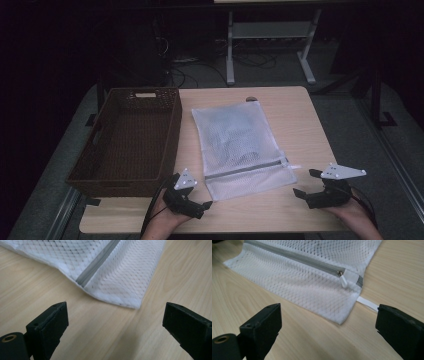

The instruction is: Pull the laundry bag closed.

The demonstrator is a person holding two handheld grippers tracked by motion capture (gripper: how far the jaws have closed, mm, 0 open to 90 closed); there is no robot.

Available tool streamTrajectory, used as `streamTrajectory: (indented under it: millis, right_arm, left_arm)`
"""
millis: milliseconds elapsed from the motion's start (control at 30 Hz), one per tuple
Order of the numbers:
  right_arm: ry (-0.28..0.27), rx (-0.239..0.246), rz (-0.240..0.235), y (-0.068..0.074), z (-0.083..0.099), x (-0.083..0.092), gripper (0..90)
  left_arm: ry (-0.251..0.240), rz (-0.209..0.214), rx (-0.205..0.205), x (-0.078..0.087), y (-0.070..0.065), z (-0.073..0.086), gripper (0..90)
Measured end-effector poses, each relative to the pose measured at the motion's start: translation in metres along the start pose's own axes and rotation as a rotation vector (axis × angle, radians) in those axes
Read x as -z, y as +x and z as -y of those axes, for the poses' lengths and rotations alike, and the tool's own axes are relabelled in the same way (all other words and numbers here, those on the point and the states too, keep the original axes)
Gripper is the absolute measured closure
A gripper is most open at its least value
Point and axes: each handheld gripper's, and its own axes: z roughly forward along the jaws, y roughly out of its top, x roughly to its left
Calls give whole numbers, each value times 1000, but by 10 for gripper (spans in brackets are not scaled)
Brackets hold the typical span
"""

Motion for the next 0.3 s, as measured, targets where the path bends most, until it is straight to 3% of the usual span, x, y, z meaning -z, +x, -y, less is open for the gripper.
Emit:
streamTrajectory:
  millis: [300]
  right_arm:
    - [22, 19, -3, 0, 3, -6, 62]
  left_arm:
    - [22, 17, -3, -3, 3, 3, 64]
